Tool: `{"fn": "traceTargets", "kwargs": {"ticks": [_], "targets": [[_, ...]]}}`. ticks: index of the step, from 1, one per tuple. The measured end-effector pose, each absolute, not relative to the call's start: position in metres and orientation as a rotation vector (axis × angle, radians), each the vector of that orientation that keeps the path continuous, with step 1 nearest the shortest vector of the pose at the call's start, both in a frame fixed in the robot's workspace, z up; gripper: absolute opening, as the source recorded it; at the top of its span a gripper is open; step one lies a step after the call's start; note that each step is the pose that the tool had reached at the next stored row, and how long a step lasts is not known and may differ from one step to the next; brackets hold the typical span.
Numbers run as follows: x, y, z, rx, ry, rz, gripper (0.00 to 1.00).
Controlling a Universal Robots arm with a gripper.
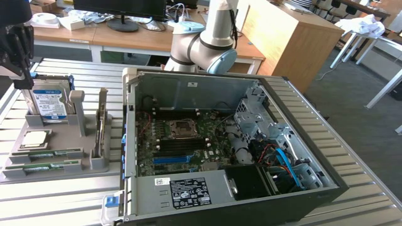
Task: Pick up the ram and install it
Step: 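Pick up the ram and move it above insertion slot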
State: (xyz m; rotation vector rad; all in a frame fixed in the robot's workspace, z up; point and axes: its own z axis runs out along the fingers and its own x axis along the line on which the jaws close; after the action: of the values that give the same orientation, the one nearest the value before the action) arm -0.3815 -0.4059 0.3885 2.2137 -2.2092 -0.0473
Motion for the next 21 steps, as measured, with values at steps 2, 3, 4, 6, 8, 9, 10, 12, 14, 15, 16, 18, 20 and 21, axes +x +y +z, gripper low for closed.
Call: {"fn": "traceTargets", "kwargs": {"ticks": [2, 3, 4, 6, 8, 9, 10, 12, 14, 15, 16, 18, 20, 21], "targets": [[-0.3815, -0.4059, 0.3885, 2.219, -2.204, -0.047, 0.1], [-0.3816, -0.4059, 0.3885, 2.22, -2.203, -0.047, 0.1], [-0.3816, -0.4059, 0.3885, 2.22, -2.203, -0.047, 0.1], [-0.3815, -0.4059, 0.3885, 2.22, -2.203, -0.047, 0.1], [-0.3816, -0.4059, 0.3885, 2.22, -2.203, -0.047, 0.1], [-0.3816, -0.4059, 0.3885, 2.22, -2.203, -0.047, 0.1], [-0.3815, -0.4059, 0.3885, 2.22, -2.203, -0.047, 0.1], [-0.3816, -0.4059, 0.3885, 2.22, -2.203, -0.047, 0.1], [-0.3816, -0.4059, 0.3885, 2.22, -2.203, -0.047, 0.1], [-0.3816, -0.4059, 0.3885, 2.22, -2.203, -0.047, 0.1], [-0.3816, -0.4059, 0.3885, 2.22, -2.203, -0.047, 0.11], [-0.3816, -0.4059, 0.3885, 2.22, -2.203, -0.047, 0.17], [-0.3816, -0.4059, 0.3885, 2.22, -2.203, -0.047, 0.29], [-0.3816, -0.4059, 0.3885, 2.22, -2.203, -0.047, 0.29]]}}
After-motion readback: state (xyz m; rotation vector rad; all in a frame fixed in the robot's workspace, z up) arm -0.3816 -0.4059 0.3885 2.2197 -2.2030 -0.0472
